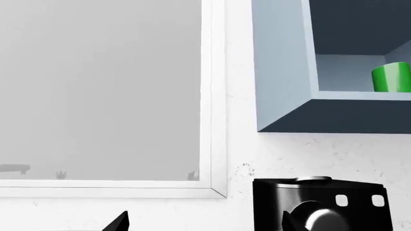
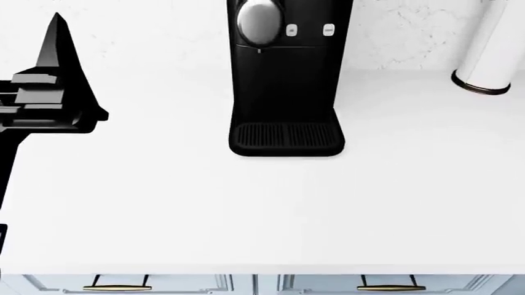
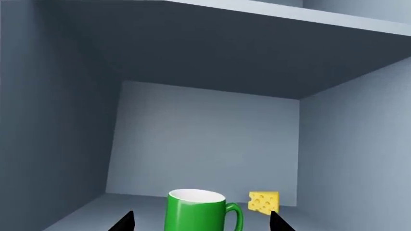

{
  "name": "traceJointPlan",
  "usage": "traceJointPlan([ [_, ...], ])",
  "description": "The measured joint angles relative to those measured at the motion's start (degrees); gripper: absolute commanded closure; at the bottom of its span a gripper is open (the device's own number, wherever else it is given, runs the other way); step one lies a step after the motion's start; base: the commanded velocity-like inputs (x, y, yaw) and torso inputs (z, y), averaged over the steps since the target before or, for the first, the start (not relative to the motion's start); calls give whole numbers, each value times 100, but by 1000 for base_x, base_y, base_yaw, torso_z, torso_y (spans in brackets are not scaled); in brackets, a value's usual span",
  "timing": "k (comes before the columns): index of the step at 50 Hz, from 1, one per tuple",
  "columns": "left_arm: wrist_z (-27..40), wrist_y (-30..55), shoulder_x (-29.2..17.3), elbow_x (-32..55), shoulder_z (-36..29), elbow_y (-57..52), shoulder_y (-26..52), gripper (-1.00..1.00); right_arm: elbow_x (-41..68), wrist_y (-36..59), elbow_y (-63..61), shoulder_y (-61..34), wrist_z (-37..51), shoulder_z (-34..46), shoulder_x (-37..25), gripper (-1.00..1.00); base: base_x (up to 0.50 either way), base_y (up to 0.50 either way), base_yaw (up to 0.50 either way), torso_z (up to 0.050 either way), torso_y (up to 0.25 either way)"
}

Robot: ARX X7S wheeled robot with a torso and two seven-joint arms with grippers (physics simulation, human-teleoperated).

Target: Pick the mug from the cabinet, place it under the coffee machine dispenser, and press the start button.

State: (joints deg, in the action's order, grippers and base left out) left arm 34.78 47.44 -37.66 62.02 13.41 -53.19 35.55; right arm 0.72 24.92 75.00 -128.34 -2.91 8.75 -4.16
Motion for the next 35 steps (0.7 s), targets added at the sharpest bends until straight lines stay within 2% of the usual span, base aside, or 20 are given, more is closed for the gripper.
traceJointPlan([
  [35, 46, -96, -60, 62, -45, 10, -20, -100, 0, 0, -1, -1, 0, 0, 0, -100, 81, 0, 0, 0, 0],
])
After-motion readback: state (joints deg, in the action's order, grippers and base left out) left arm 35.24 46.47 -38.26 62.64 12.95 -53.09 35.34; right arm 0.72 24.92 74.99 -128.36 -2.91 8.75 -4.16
